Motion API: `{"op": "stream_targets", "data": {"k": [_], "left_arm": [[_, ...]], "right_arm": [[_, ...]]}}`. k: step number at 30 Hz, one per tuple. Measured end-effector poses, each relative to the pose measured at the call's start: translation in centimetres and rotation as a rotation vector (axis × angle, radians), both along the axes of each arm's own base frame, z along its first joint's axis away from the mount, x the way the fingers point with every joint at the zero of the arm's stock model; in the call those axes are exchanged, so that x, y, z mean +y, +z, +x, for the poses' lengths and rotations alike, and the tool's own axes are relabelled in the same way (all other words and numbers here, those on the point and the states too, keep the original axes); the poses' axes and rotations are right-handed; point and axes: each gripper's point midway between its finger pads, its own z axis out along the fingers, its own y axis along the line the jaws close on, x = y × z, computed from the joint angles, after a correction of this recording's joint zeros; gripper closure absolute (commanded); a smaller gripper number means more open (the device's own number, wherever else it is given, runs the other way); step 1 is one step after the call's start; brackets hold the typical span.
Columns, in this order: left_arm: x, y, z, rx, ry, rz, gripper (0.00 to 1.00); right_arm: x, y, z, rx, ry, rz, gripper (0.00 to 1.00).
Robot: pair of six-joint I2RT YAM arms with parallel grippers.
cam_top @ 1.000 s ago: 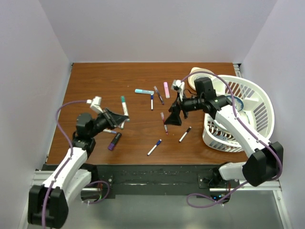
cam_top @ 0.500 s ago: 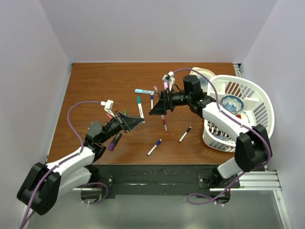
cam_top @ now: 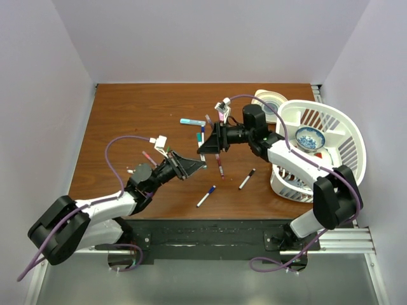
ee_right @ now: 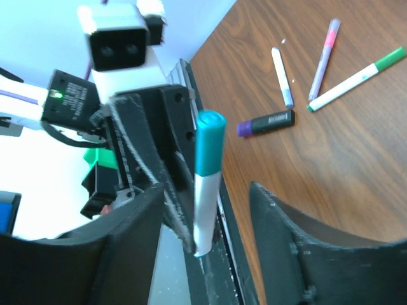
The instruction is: Open the pen caps
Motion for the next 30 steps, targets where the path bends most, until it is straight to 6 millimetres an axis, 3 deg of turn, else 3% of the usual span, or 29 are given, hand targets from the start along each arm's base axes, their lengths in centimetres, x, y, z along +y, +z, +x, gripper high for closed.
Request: {"op": "stream_targets", "data": {"k": [4, 5, 6, 7, 8, 9, 10, 12, 17, 22, 30], "left_arm": [[-0.6, 0.6, 0.2, -0.007, 0.007, -0.010, 1.00], [-0.8, 0.6, 0.3, -0.006, 0.008, -0.011, 1.00], [-0.9, 0.6, 0.3, -0.005, 0.008, -0.011, 1.00], [-1.0, 0.6, 0.3, -0.004, 0.006, -0.010, 0.95], [-1.1, 0.4, 0.3, -0.002, 0.008, -0.008, 0.85], [-1.1, 0.5, 0.3, -0.002, 0.007, -0.010, 0.58], [-1.2, 0.5, 0.3, -0.004, 0.008, -0.012, 0.39], [-1.1, 0.6, 0.3, -0.012, 0.008, -0.010, 0.15], [0.3, 2.3, -0.8, -0.085, 0.034, -0.025, 0.03], [2.2, 4.8, -1.0, -0.173, 0.101, -0.038, 0.00], [3.8, 3.0, 1.3, -0.157, 0.170, 0.055, 0.00]], "right_arm": [[0.1, -0.9, -0.6, 0.031, 0.005, -0.006, 0.65], [0.2, -1.0, -0.7, 0.033, 0.008, -0.005, 0.83], [0.3, -1.0, -0.9, 0.036, 0.011, -0.004, 0.95], [0.3, -1.0, -0.9, 0.036, 0.013, -0.001, 1.00], [0.3, -0.9, -1.0, 0.036, 0.015, 0.002, 1.00], [0.3, -0.9, -1.0, 0.033, 0.015, 0.002, 1.00], [0.3, -0.9, -1.0, 0.033, 0.015, 0.002, 1.00], [0.2, -0.9, -1.1, 0.017, 0.019, -0.004, 1.00], [-0.9, -0.6, -2.4, -0.124, 0.071, -0.035, 1.00], [-1.7, 0.0, -4.0, -0.246, 0.153, -0.018, 1.00], [-2.6, -1.6, -5.9, -0.278, 0.233, -0.027, 1.00]]}}
